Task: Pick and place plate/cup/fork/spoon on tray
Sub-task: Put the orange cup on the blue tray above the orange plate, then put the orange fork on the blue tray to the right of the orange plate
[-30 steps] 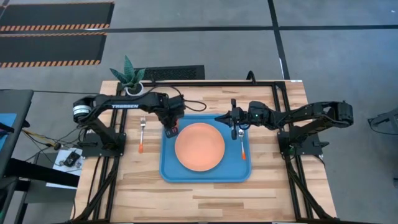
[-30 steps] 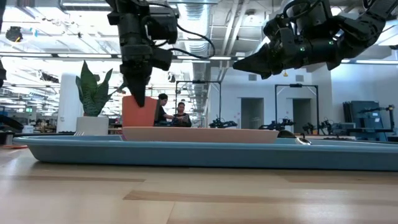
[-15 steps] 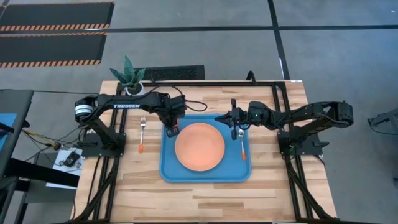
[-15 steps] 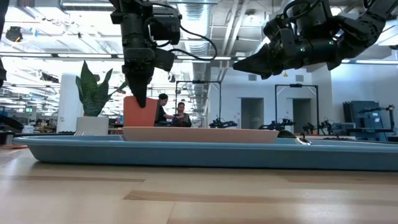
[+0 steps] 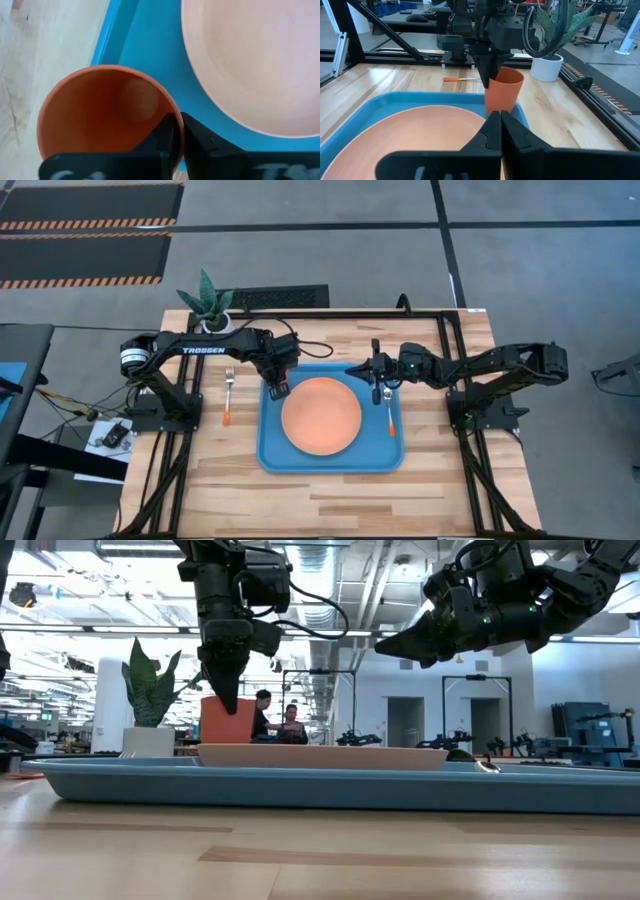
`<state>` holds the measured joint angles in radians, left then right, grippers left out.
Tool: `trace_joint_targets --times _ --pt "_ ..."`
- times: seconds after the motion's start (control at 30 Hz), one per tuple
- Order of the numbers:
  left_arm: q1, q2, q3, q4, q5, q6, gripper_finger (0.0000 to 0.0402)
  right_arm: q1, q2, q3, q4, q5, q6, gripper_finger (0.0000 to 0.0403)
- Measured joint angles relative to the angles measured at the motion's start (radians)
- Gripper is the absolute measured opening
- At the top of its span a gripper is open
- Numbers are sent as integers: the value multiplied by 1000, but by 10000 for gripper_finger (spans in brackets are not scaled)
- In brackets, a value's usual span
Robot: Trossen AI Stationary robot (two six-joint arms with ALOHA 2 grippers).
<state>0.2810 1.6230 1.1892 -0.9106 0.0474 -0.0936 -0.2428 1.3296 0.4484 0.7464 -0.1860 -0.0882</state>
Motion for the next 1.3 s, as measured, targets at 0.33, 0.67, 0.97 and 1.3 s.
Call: trace_joint_targets --times 0.33,0.67,0.97,1.3 --pt "0 -3 0 -11 0 0 79 0 0 0 -2 0 0 8" --pt "0 -5 73 -82 -10 3 94 0 0 0 -2 0 -2 8" --pt "-61 -217 -6 7 -132 -53 94 0 0 0 -58 0 8 8" --pt "-190 -664 -467 450 -91 -241 58 21 40 109 -345 78 112 4"
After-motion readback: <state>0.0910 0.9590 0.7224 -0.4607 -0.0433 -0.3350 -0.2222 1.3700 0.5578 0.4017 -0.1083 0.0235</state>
